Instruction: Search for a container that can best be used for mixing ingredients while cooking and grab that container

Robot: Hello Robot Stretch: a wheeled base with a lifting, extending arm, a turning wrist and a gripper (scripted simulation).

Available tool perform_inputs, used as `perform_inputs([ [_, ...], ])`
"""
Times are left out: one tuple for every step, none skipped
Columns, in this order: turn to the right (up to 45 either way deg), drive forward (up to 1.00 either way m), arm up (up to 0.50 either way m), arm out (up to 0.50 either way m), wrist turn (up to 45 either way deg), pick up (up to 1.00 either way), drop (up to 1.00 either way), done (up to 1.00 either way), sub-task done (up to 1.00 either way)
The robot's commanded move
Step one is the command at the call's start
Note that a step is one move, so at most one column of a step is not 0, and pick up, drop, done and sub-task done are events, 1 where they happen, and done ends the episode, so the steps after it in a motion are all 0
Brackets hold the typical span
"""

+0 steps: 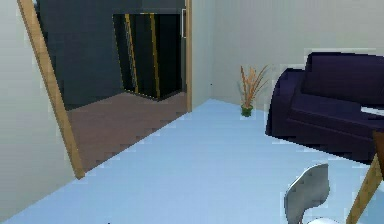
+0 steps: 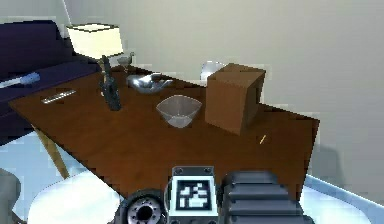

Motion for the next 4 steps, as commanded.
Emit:
perform_inputs([
  [0.0, 0.00, 0.00, 0.50, 0.0, 0.00, 0.00, 0.00, 0.00],
  [0.0, 0.00, 0.00, 0.00, 45.0, 0.00, 0.00, 0.00, 0.00],
  [0.0, 0.00, 0.00, 0.00, 45.0, 0.00, 0.00, 0.00, 0.00],
  [0.0, 0.00, 0.00, 0.00, 45.0, 0.00, 0.00, 0.00, 0.00],
])
